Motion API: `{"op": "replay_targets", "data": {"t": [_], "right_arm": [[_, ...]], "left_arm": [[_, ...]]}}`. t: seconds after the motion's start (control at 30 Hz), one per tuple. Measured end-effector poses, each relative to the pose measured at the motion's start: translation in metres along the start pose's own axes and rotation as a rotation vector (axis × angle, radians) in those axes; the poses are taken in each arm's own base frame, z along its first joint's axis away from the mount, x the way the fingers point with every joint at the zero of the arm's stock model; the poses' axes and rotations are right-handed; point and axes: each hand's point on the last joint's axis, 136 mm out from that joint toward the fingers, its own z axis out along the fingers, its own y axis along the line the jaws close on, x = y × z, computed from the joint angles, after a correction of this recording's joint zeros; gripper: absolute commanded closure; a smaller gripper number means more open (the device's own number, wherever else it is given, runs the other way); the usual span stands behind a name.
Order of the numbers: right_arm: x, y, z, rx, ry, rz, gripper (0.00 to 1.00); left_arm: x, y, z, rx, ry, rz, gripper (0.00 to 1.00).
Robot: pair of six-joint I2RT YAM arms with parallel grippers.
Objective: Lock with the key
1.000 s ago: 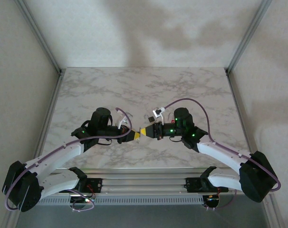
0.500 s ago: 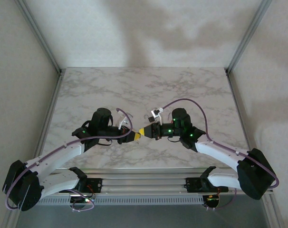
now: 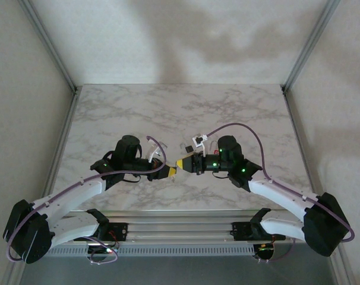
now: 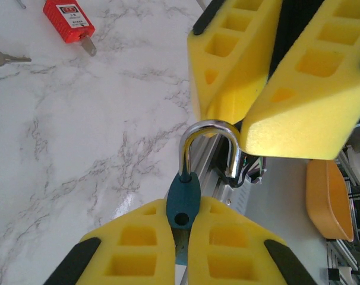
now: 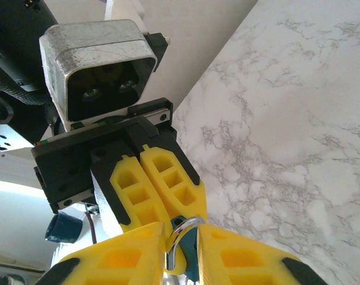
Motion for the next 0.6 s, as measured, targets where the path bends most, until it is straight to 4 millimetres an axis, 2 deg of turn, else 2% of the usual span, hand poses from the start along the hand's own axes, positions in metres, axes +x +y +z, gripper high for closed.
{"op": "replay_targets", "data": {"t": [0.17,0.23,0.33,0.37,0.43,0.6], "right_arm": [[0.000,-0.005,-0.002,0.022,-0.001,0.001,0.87],[0.000,-0.006,-0.003,0.028,0.003,0.005,0.85],[-0.002,-0.008,-0.006,0.037,-0.003,0.012,0.74],[-0.004,-0.009,-0.008,0.042,-0.010,0.012,0.74],[-0.009,-0.009,-0.012,0.047,-0.029,0.005,0.75],[-0.019,-0.012,-0.019,0.062,-0.065,0.011,0.84]], "left_arm": [[0.000,0.000,0.000,0.001,0.002,0.001,1.00],[0.000,0.000,0.000,0.001,0.001,0.001,1.00],[0.000,0.000,0.000,0.001,0.002,0.001,1.00],[0.000,0.000,0.000,0.001,0.001,0.001,1.00],[0.000,0.000,0.000,0.001,0.001,0.001,1.00],[0.000,0.000,0.000,0.001,0.001,0.001,1.00]]}}
